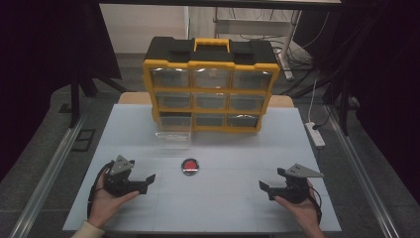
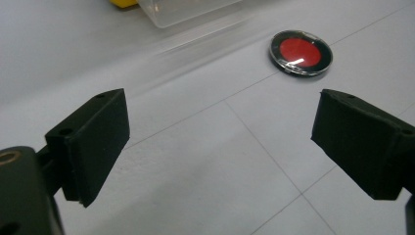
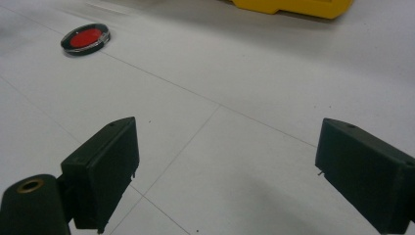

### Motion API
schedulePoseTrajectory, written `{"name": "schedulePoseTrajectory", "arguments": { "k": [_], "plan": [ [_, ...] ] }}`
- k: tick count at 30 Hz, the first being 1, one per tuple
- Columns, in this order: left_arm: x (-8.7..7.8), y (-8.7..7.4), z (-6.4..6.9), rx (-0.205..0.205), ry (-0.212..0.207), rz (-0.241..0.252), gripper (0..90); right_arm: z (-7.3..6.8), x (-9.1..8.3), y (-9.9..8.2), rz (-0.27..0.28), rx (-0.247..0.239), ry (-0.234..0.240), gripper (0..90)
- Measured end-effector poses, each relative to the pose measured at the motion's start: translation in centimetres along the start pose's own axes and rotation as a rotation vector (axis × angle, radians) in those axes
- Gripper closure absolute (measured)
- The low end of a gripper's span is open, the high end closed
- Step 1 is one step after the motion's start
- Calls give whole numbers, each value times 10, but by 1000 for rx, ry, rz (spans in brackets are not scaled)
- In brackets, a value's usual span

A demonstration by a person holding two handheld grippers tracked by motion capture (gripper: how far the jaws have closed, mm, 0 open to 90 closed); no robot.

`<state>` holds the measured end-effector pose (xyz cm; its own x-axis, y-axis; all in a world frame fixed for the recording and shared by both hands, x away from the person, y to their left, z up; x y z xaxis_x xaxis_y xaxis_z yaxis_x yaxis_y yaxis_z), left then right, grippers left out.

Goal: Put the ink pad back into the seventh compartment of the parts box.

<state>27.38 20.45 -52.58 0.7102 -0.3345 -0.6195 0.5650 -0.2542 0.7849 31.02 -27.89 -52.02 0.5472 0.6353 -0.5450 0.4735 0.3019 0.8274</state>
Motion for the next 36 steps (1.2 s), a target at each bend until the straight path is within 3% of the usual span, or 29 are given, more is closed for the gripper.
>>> {"name": "schedulePoseTrajectory", "arguments": {
  "k": [15,25,36],
  "plan": [
    [-12,15,13,36,14,8,74,-2,0,0,-2,-11,7,94],
    [-18,38,21,71,-24,21,77,-1,0,-1,-8,-10,-5,94],
    [-14,46,27,94,-51,12,78,0,-1,-3,-10,-3,-13,95]
  ]
}}
Point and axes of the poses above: each handheld gripper's, and its own axes: x roughly forward along the jaws, y roughly out of its top, z roughly to its right, the point moved 3 cm from there along x, roughly forward along the jaws, and after that the axes turned 6 degrees about y, right-handed, at the moved point
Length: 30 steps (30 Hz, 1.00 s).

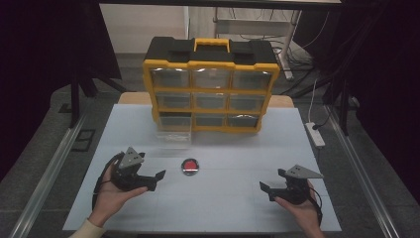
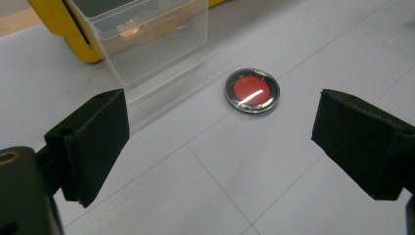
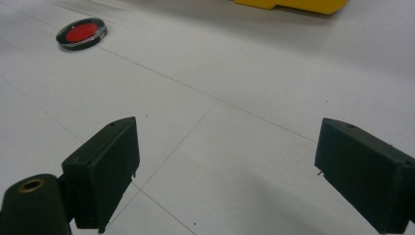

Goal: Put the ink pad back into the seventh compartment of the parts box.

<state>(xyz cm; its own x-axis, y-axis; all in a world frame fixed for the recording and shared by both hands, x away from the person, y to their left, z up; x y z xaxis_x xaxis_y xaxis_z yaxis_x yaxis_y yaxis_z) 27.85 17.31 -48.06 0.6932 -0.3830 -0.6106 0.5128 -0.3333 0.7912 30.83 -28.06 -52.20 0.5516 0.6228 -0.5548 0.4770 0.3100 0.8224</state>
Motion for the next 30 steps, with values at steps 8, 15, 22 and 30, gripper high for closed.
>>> {"name": "schedulePoseTrajectory", "arguments": {
  "k": [8,15,22,30],
  "plan": [
    [14,11,4,15,-27,-24,79,0,-1,0,0,1,-2,97],
    [27,19,7,43,-41,-59,86,0,-1,-1,-3,-3,-1,97],
    [34,28,9,45,-48,-70,85,1,-1,-2,-3,0,1,97],
    [42,39,12,47,-45,-80,87,0,-1,-2,-5,-1,1,97]
  ]
}}
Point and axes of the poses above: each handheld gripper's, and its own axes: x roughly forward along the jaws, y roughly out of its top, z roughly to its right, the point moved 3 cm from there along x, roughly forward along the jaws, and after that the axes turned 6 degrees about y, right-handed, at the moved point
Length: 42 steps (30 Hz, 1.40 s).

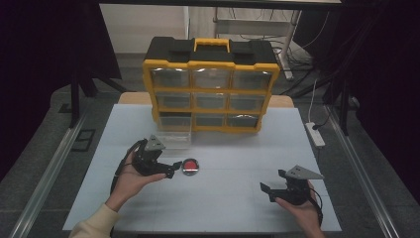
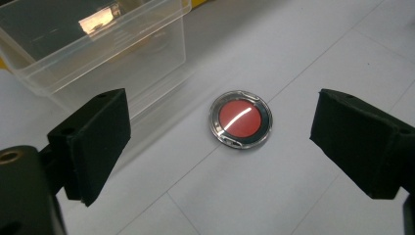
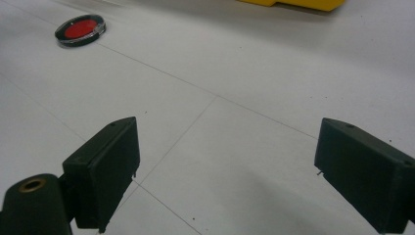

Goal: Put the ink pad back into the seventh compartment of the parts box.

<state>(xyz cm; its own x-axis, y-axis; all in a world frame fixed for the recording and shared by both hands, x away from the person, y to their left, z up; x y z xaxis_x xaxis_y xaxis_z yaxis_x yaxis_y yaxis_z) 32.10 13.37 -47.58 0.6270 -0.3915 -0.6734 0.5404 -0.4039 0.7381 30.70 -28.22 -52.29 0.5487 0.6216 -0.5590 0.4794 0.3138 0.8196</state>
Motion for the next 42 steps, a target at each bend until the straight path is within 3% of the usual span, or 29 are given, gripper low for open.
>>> {"name": "schedulePoseTrajectory", "arguments": {
  "k": [14,33,42],
  "plan": [
    [10,8,2,2,-23,-23,86,0,1,0,-2,-1,-2,97],
    [37,20,15,37,-71,-78,81,1,0,0,-3,-1,-6,97],
    [41,25,18,40,-84,-79,81,0,-1,-1,-3,-2,-7,97]
  ]
}}
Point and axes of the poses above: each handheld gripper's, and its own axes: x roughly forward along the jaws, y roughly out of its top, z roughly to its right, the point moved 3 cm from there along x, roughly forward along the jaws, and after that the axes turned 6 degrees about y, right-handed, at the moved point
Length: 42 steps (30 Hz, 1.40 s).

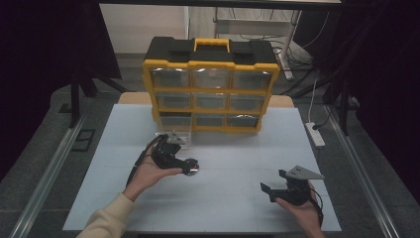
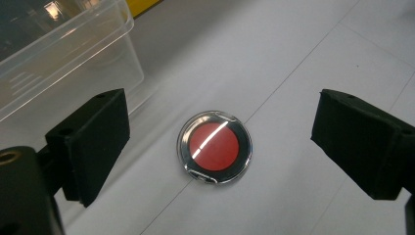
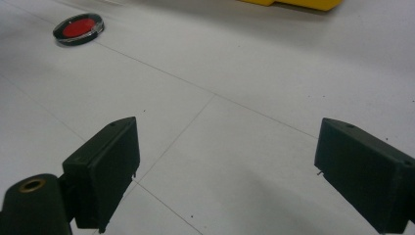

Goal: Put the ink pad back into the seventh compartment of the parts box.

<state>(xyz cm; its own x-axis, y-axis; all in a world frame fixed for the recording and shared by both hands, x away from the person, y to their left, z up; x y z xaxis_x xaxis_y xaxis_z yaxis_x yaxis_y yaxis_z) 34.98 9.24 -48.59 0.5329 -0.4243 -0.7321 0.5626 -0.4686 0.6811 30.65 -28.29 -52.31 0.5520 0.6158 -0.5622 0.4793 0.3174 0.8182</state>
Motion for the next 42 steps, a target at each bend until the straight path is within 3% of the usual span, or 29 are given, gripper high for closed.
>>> {"name": "schedulePoseTrajectory", "arguments": {
  "k": [29,42],
  "plan": [
    [56,-7,1,-23,-21,-161,60,1,0,-1,-5,4,-5,97],
    [71,-17,4,6,-7,-220,57,0,0,-1,-8,-1,-1,97]
  ]
}}
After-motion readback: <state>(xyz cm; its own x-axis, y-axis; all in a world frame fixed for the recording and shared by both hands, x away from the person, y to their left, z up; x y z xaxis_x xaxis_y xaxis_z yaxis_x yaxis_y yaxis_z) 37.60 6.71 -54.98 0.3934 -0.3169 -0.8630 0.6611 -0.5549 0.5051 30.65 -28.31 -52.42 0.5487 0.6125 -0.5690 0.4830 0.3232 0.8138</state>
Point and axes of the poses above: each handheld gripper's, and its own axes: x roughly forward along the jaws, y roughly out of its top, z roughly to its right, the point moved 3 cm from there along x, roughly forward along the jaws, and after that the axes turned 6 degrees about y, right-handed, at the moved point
